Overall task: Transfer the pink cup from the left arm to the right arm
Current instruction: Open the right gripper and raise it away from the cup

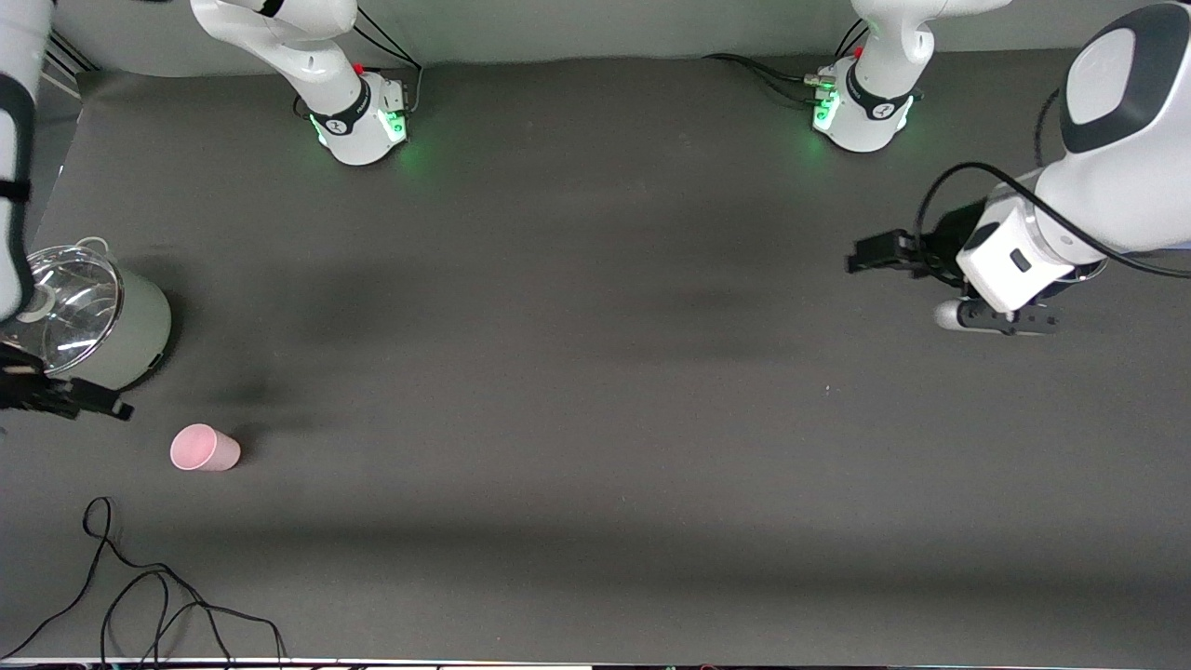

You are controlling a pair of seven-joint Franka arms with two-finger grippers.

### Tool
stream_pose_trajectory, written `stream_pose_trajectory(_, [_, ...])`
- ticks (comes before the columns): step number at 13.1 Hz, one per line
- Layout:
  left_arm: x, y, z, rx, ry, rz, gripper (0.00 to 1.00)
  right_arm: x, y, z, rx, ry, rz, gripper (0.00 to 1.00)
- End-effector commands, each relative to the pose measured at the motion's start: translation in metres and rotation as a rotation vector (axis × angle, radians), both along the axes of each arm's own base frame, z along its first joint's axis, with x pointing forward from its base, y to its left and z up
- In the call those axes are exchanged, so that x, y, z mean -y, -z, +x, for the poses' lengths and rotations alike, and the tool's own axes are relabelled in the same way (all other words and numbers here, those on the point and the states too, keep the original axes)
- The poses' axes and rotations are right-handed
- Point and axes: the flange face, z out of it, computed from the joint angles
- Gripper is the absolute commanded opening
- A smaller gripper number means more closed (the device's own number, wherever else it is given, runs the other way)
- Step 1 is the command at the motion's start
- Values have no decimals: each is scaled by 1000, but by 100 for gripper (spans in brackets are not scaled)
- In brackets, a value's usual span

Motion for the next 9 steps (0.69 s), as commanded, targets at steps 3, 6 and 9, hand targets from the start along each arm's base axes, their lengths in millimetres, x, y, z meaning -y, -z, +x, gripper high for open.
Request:
stream_pose_trajectory(3, [26,-37,-5,-31,-70,-304,100,-75,-103,-38,-33,24,-51,100])
stream_pose_trajectory(6, [35,-44,-5,-53,-83,-393,100,-109,-134,-50,-29,27,-73,100])
stream_pose_trajectory(9, [34,-48,-3,-61,-94,-434,100,-125,-146,-52,-8,7,-72,100])
